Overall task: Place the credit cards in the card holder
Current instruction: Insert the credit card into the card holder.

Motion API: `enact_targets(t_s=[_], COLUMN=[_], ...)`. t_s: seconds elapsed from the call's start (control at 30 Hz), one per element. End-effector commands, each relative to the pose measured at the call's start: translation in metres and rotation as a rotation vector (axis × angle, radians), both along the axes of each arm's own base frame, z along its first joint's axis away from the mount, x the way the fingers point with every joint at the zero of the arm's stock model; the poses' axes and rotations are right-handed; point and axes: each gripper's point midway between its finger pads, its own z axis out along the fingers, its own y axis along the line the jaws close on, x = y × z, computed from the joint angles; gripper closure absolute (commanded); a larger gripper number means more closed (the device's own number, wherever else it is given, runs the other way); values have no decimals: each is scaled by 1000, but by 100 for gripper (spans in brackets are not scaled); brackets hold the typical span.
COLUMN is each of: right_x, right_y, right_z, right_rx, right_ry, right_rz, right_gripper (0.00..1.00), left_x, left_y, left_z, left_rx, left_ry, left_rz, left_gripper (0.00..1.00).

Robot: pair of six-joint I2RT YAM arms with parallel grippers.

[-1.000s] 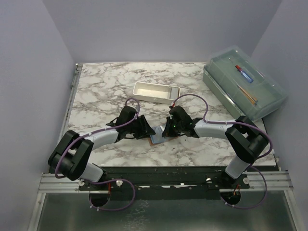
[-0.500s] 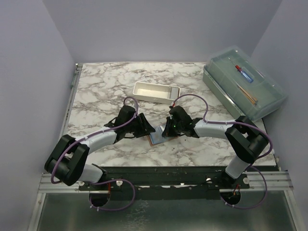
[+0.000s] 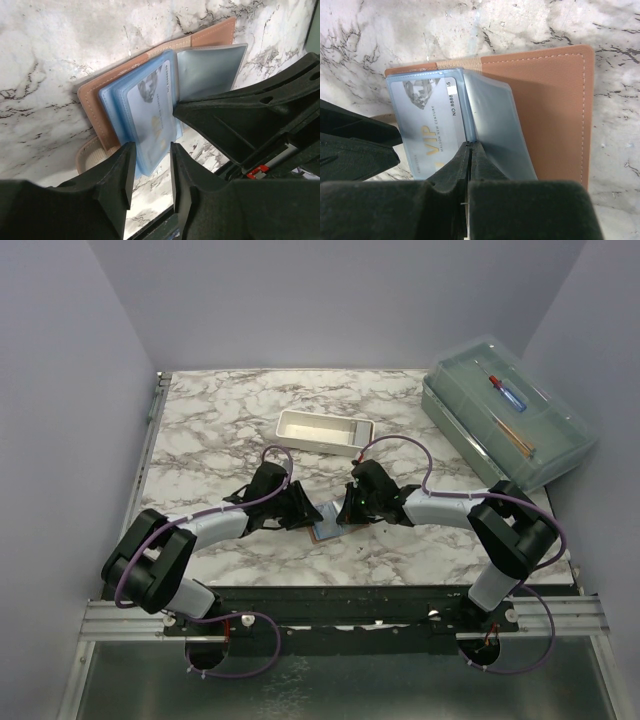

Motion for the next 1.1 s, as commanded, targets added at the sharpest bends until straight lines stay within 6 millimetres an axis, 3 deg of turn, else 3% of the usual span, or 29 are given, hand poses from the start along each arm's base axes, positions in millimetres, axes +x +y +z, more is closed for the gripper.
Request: enact_targets(t_s=[0.0,0.23,0.8,1.07], right_x=[-15,-15,-16,-15], right_y=[-23,-22,-22,-19], right_z=[-36,-36,-36,-33], right_rx=[-129,-125,-122,-112], right_ry=[59,60,62,58], right_rz=[-4,-1,1,6], right_gripper=[100,100,100,100], left_x=[7,7,5,7], left_y=[-8,-12,-7,-10], left_z=[8,8,2,0], left_rx=[-24,-27,-12,-5], left_ry=[-32,-31,-24,-26], left_rz=[-14,-21,-5,-17], left_gripper=[63,66,59,63])
